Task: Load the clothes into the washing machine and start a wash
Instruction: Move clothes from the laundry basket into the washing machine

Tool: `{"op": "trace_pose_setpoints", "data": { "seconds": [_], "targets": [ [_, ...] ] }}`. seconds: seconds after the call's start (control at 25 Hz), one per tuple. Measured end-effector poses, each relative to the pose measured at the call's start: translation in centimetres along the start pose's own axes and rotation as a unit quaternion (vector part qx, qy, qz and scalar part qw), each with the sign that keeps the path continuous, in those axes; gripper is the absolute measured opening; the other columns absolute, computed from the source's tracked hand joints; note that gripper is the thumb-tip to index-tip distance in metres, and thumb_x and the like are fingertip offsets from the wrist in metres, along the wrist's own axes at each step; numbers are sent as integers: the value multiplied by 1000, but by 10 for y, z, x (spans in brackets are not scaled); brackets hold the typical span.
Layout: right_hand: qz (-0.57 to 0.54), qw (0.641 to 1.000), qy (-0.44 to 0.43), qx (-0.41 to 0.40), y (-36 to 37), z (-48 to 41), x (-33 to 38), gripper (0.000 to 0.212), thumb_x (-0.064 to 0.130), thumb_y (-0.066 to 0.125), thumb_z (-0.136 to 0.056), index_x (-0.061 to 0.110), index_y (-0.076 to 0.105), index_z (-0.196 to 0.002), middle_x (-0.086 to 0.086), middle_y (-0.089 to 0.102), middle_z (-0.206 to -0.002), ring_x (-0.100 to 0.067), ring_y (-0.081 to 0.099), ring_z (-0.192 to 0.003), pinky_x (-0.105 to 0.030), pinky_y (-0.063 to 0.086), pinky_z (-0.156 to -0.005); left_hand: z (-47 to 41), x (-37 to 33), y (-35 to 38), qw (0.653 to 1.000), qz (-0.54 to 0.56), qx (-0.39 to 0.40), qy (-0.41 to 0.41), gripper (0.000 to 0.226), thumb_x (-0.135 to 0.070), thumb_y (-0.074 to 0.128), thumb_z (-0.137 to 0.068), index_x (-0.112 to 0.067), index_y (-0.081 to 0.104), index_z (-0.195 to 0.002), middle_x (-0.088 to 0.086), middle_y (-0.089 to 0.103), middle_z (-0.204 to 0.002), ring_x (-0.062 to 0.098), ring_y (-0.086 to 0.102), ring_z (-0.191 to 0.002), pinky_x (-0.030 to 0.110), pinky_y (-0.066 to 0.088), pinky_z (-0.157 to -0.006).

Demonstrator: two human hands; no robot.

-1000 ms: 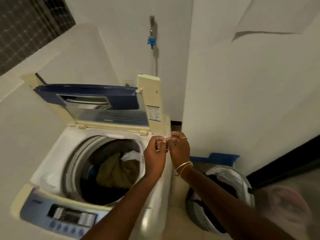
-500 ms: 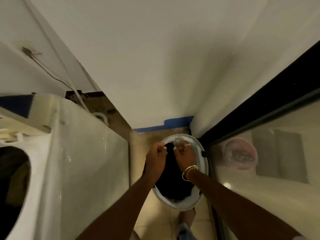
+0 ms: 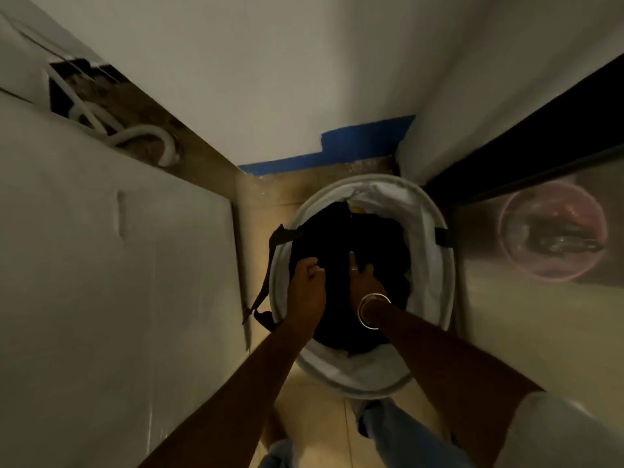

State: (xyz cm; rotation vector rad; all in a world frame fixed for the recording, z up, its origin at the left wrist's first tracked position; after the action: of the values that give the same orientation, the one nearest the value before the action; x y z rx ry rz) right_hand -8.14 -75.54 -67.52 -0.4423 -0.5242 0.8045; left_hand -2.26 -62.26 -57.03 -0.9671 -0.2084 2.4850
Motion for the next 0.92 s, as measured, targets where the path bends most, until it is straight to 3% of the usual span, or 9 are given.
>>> {"op": "trace_pose_setpoints", "data": {
  "seconds": [0.08,0.16,0.32,0.4,0.56,0.64,0.72,0.8,0.92],
  "targets": [
    [-16,999,-21,-42,-8,2,10,43,24,47,-97,10,48,-138,-21,59,-127,-36,61,-111,-43,52,-91,-5,12,-1,1000,-16,21,-7,36,-7,51,-96,-15,49,-131,5,58,-126,21,55,-119,38,43,-107],
    [-112,990,9,-84,-39,21,13,28,25,54,-91,12,68,-112,-15,69,-108,-34,65,-102,-39,54,-87,3,7,-2,997,-54,52,22,50,-2,55,-91,-18,43,-136,5,55,-133,21,53,-125,41,43,-109],
    [-308,929,-27,-204,-139,95,46,34,36,50,-79,11,71,-85,-10,71,-85,-29,66,-83,-43,54,-80,44,-58,-9,968,-150,81,185,92,-42,79,-70,-27,30,-147,-12,43,-145,1,40,-134,23,32,-114],
    [-394,882,-99,-240,-187,138,74,37,37,45,-74,6,65,-73,-8,67,-72,-25,64,-72,-47,53,-73,66,-99,-19,960,-161,80,217,118,-54,86,-55,-26,24,-152,-9,39,-150,6,37,-138,27,31,-114],
    [-469,796,-242,-295,-288,234,144,24,24,49,-78,3,54,-66,-11,58,-66,-26,56,-63,-46,50,-62,130,-205,-61,961,-50,56,267,68,-59,73,-71,-31,50,-128,-13,65,-116,5,63,-108,36,52,-98],
    [-436,772,-300,-351,-334,290,173,13,23,56,-82,10,58,-85,-5,61,-83,-19,60,-78,-40,51,-72,159,-251,-84,963,49,62,258,50,-50,70,-78,-19,58,-115,-6,68,-102,12,66,-98,40,54,-93],
    [-400,758,-329,-397,-358,336,185,47,31,67,-85,14,49,-124,-4,57,-121,-17,57,-115,-36,47,-96,191,-291,-114,958,102,38,266,33,-26,73,-81,-13,58,-106,-4,66,-95,13,64,-91,30,54,-85],
    [-374,765,-305,-427,-358,361,176,90,46,74,-79,14,26,-148,-7,35,-149,-25,38,-138,-45,39,-110,221,-317,-148,956,115,0,268,32,-14,77,-80,-14,61,-107,-4,69,-96,15,67,-93,21,54,-79],
    [-235,861,-199,-406,-330,381,171,131,74,76,-58,31,-3,-154,4,1,-163,-16,8,-150,-43,26,-118,275,-343,-206,941,233,2,247,39,-12,80,-78,-23,66,-113,-2,73,-103,17,70,-98,29,57,-87]
  ]
}}
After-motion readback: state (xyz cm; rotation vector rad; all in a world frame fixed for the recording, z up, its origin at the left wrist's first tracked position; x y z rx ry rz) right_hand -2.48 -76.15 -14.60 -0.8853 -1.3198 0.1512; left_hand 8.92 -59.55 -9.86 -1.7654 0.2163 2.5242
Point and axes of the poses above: each hand's wrist, its own z-axis away from the middle knuckle, its own y-axis out of the palm, x = y × z, the point moved 9 cm from there along -z, towards the middle knuckle
